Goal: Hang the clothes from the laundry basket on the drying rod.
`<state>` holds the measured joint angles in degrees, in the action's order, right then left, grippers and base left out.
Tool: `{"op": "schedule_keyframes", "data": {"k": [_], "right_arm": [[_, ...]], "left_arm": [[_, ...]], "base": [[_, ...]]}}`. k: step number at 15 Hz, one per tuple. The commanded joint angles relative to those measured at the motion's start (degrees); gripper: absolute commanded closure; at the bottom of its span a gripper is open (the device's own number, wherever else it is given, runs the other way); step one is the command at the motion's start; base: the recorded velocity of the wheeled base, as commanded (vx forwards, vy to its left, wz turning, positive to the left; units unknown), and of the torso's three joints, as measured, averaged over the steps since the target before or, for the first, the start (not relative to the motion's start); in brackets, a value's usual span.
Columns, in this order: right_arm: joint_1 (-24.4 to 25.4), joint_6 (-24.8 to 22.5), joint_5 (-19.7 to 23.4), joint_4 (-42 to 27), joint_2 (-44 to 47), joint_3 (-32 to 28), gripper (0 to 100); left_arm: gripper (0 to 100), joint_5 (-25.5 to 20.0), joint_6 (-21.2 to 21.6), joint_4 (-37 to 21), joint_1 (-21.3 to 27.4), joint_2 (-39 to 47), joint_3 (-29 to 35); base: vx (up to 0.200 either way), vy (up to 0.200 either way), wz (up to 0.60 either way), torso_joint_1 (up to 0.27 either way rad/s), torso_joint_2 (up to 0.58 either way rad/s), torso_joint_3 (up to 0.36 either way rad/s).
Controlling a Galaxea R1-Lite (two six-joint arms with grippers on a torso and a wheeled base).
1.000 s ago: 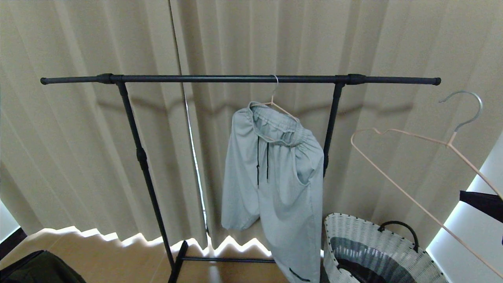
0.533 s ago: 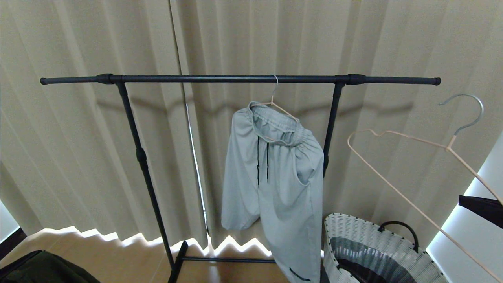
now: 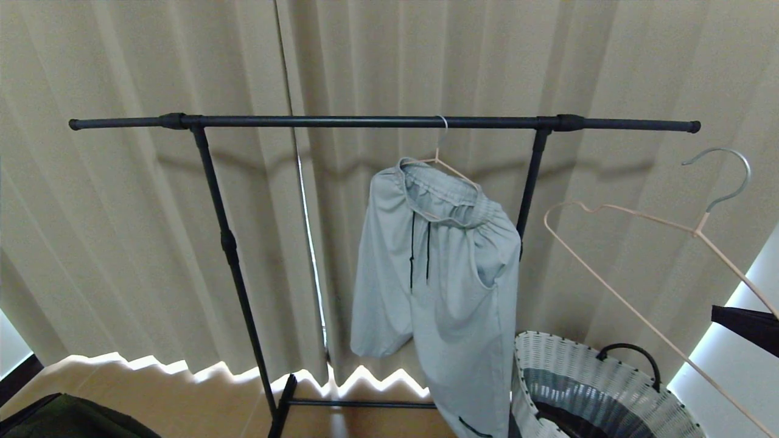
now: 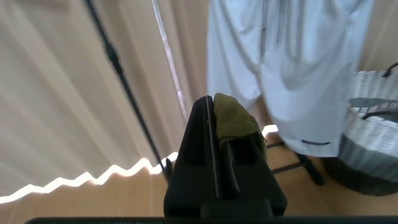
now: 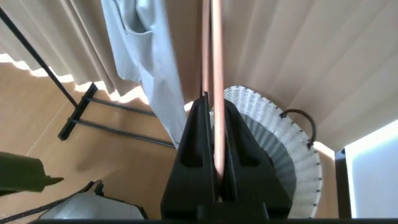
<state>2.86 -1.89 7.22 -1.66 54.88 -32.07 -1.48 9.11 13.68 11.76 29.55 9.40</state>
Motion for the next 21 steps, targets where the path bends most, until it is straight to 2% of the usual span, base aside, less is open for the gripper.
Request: {"op": "schedule_keyframes", "data": {"k": [1, 6, 9, 13, 14, 16, 19, 20, 21], "right_arm": [[0.0, 0.0, 0.2, 0.0, 0.2, 0.0, 100], [0.0, 0.0, 0.7, 0.0, 0.2, 0.0, 100], [0.0, 0.0, 0.8, 0.3, 0.0, -0.4, 100], [0.1, 0.5, 2.4, 6.1, 0.2, -0.2, 100], [0.5, 0.4, 4.1, 7.5, 0.4, 0.0, 100], [4.8, 0.4, 6.8, 7.5, 0.8, 0.4, 100], [10.3, 0.4, 6.8, 7.6, 3.3, 1.7, 100], [14.9, 0.7, 6.8, 7.8, 6.4, 2.5, 100], [16.7, 1.1, 6.8, 8.2, 7.8, 2.8, 100]], "left_arm": [[100, 0.0, 0.0, 0.0, -0.1, 0.0, 0.1], [100, 0.0, 0.2, 0.0, -0.1, 0.2, -0.2], [100, -0.1, 0.8, -0.1, 0.0, 0.3, -0.3], [100, 0.0, 1.9, -0.3, -0.1, 0.9, -0.3], [100, 0.1, 3.0, -0.4, -0.3, 1.2, 0.0], [100, 0.2, 4.8, -0.4, -0.5, 5.4, 2.1], [100, 0.5, 6.1, -0.4, -0.5, 13.8, 7.6], [100, 1.8, 6.2, -0.4, -0.5, 20.5, 11.7], [100, 3.1, 6.2, -0.3, -0.5, 24.0, 13.6]], "base": [[0.000, 0.200, 0.00, 0.007, 0.00, 0.002], [0.000, 0.200, 0.00, 0.000, 0.00, 0.001], [0.000, 0.000, 0.00, 0.000, 0.00, 0.000], [0.000, 0.000, 0.00, 0.000, 0.00, 0.000], [0.000, 0.000, 0.00, 0.000, 0.00, 0.000], [0.000, 0.000, 0.00, 0.000, 0.00, 0.000], [0.000, 0.000, 0.00, 0.000, 0.00, 0.000], [0.000, 0.000, 0.00, 0.000, 0.00, 0.000], [0.000, 0.000, 0.00, 0.000, 0.00, 0.000]]}}
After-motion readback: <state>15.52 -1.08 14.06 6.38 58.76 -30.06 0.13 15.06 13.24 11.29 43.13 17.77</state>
